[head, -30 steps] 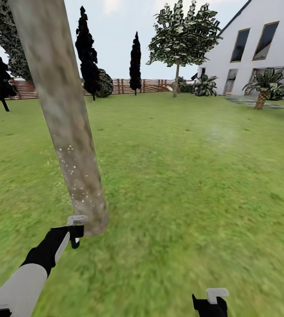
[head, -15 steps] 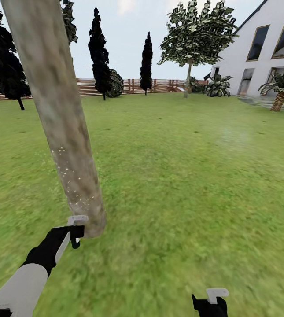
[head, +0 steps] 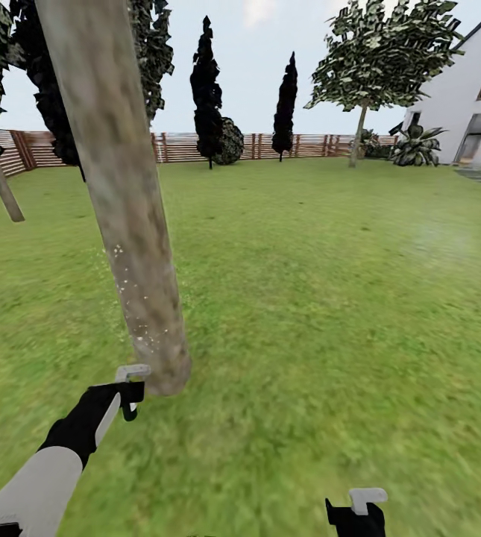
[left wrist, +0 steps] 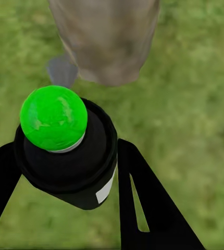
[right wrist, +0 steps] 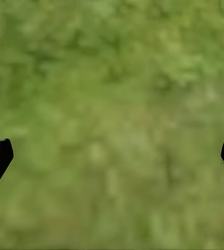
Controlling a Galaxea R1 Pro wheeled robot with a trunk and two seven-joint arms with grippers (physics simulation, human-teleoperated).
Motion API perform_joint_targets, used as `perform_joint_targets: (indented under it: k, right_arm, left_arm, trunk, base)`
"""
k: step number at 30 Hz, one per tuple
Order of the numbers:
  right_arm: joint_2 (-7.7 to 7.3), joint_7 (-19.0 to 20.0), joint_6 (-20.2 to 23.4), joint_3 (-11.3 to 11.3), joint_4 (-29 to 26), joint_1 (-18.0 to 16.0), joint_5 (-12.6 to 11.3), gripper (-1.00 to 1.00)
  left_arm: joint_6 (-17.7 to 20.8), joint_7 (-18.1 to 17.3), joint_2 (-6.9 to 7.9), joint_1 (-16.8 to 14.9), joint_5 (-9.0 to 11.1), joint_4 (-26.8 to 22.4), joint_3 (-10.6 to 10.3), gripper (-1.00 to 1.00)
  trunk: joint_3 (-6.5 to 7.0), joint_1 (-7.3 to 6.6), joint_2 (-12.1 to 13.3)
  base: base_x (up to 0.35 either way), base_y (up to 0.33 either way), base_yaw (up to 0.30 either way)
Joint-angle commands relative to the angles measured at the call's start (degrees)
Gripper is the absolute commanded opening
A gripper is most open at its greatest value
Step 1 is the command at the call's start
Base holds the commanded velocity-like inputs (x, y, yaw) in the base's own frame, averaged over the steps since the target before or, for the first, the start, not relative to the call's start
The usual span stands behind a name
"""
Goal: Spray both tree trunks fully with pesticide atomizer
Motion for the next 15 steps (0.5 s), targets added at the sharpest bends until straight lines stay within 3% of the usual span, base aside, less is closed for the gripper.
perform_joint_targets:
  k: [1,8,15]
  right_arm:
    - [0.0,0.0,0.0,0.0,0.0,0.0,0.0,1.0]
    - [0.0,0.0,0.0,0.0,0.0,0.0,0.0,1.0]
    - [-0.09,-0.1,-0.1,-0.1,0.1,0.0,0.1,1.0]
  left_arm:
    - [0.0,0.0,0.0,0.0,0.0,0.0,0.0,-1.0]
    - [0.0,0.0,-0.25,0.0,0.0,0.1,0.0,-1.0]
    - [0.0,0.0,-0.26,0.0,0.0,0.1,-0.1,-1.0]
  trunk:
    - [0.0,0.0,0.0]
    - [0.0,0.0,0.0]
    - [0.0,0.0,0.0]
  base:
    - [0.0,-0.269,0.275]
    - [0.0,-0.269,0.266]
    - [0.015,-0.269,0.028]
